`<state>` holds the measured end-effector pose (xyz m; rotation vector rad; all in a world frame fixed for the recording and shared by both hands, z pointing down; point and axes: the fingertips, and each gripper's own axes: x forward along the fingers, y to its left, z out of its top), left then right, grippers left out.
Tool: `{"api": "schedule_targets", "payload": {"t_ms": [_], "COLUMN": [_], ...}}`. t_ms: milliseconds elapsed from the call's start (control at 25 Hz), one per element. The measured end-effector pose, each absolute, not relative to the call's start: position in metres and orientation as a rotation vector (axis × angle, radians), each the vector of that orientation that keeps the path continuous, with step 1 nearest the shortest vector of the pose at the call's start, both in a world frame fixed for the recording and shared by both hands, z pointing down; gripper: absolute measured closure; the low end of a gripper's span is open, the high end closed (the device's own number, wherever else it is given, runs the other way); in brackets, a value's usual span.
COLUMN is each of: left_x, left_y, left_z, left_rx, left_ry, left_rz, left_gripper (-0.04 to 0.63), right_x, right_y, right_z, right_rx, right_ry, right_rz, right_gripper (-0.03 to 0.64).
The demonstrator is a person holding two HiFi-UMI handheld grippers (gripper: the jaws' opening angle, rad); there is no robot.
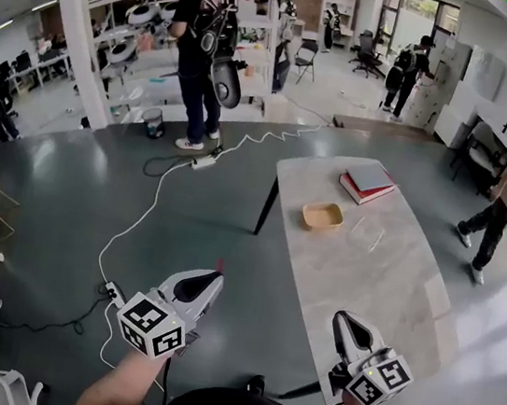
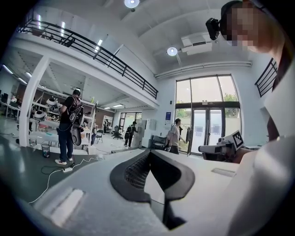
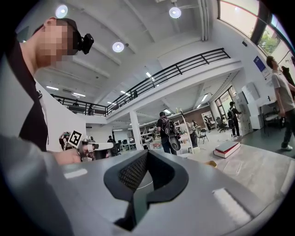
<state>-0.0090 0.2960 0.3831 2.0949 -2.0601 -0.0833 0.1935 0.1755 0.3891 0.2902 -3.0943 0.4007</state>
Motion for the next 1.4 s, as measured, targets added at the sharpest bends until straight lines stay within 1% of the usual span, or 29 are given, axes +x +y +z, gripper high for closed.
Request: {"api": "schedule_targets", "payload": {"t_ms": [320, 640, 880, 1160, 1400], "left_x": [-0.012, -0.036, -0.090, -0.178, -0.224], "left_y": [0.228, 0.170, 0.121, 0.067, 0.029], "left_z": [0.404, 0.420, 0.435, 0.438, 0.447], "left_rx": [2.059, 2.107, 2.154, 2.233, 2.301], "left_ry": [-2.030, -1.960, -1.872, -1.775, -1.664], "left_rz": [-0.085, -0.081, -0.072, -0.057, -0.061], "left_gripper": [0.591, 0.591, 0.591, 0.592, 0.591], "right_x": [0.194, 0.161, 0.115, 0.020, -0.032], "right_y": [0.115, 0.078, 0.040, 0.002, -0.023], "right_z": [0.415, 0.428, 0.440, 0.436, 0.442], "right_rx": [0.300, 0.317, 0.424, 0.508, 0.616], "right_ry": [-3.035, -3.004, -2.966, -2.963, -2.930], "right_rz": [0.478, 0.490, 0.507, 0.505, 0.505], "right_gripper": [0.615, 0.615, 0.615, 0.615, 0.615]}}
